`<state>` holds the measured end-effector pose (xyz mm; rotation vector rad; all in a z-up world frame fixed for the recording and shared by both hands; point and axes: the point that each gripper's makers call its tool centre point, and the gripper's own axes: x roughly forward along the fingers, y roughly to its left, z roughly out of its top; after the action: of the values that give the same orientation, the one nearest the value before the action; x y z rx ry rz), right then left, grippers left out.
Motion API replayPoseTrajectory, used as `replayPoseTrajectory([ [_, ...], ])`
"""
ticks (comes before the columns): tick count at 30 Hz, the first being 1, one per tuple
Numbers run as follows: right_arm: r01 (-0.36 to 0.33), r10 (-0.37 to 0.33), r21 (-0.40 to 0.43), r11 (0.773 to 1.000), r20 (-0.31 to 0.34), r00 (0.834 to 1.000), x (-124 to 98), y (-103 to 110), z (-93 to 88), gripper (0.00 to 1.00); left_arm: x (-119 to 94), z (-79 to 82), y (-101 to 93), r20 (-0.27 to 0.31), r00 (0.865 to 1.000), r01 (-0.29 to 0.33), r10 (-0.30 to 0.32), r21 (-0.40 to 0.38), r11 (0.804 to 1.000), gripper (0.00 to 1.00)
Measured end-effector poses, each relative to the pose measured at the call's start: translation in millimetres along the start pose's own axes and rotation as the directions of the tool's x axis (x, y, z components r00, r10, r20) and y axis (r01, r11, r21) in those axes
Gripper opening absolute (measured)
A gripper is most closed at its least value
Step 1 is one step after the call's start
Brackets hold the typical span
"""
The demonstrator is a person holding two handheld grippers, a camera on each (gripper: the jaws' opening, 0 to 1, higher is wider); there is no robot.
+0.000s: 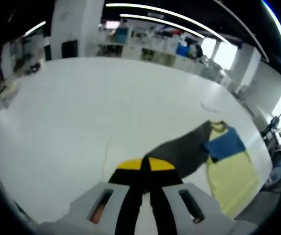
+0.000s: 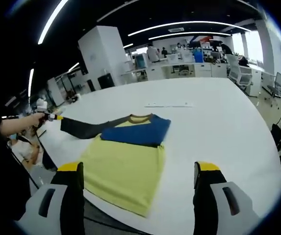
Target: Fold the garment on the visible template until the final outline fits inside the template.
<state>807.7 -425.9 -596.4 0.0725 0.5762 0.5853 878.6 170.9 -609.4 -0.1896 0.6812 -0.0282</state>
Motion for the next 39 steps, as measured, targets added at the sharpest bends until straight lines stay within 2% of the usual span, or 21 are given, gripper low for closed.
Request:
replayPoseTrajectory([
  [4,0.002,-0.002,0.004,1.0,0.012,1.0,-6,-1,-2.4,0.93,-13,9.2,-23.4,0.02,0.999,0.025,-0.025,0.037,0.999,0.0],
  [9,0.007,-0.007,0.001,1.0,0.03,1.0,-14,-4,-0.2,0.93,-24,24.4,-46.3,0.051,0.997,0.058,-0.06,0.046,0.997,0.0],
  [13,0.009,-0.009,0.002,1.0,0.043,0.999,-19,-5,0.5,0.93,-34,41.6,-74.2,0.087,0.99,0.108,-0.111,0.039,0.993,0.0],
  [16,0.011,-0.011,0.003,1.0,0.046,0.999,-23,-7,-2.1,0.93,-39,55.5,-99.0,0.117,0.98,0.161,-0.163,0.027,0.987,0.0],
  [20,0.011,-0.012,0.005,1.0,0.048,0.999,-26,-9,-4.2,0.93,-37,70.4,-121.1,0.14,0.965,0.222,-0.224,0.028,0.975,0.0],
  [22,0.014,-0.014,0.003,1.0,0.047,0.999,-28,-10,-5.2,0.93,-36,74.2,-135.4,0.14,0.958,0.245,-0.25,0.054,0.968,0.0],
  [25,0.019,-0.019,0.005,1.0,0.053,0.998,-33,-13,-5.3,0.92,-39,75.4,-164.1,0.138,0.946,0.284,-0.294,0.088,0.955,0.0],
  [27,0.023,-0.023,0.006,1.0,0.056,0.998,-36,-15,-5.6,0.92,-40,76.4,-176.2,0.136,0.94,0.303,-0.314,0.093,0.948,0.0],
  [29,0.028,-0.028,0.008,1.0,0.059,0.998,-40,-18,-6.5,0.92,-42,78.3,-191.8,0.137,0.928,0.336,-0.347,0.098,0.937,0.0],
  [31,0.035,-0.036,0.01,0.999,0.06,0.998,-44,-21,-8.0,0.92,-42,79.8,-201.0,0.135,0.924,0.345,-0.357,0.108,0.932,0.0],
  [33,0.043,-0.044,0.014,0.999,0.062,0.997,-50,-23,-9.1,0.92,-43,81.9,-213.6,0.135,0.917,0.361,-0.376,0.12,0.925,0.0],
  [34,0.046,-0.047,0.015,0.999,0.064,0.997,-52,-24,-9.5,0.92,-43,83.4,-222.2,0.134,0.909,0.38,-0.394,0.12,0.917,0.0],
  [39,0.068,-0.068,0.007,0.998,0.068,0.995,-66,-27,-11.5,0.92,-38,84.6,-250.8,0.123,0.894,0.414,-0.43,0.137,0.9,0.0],
])
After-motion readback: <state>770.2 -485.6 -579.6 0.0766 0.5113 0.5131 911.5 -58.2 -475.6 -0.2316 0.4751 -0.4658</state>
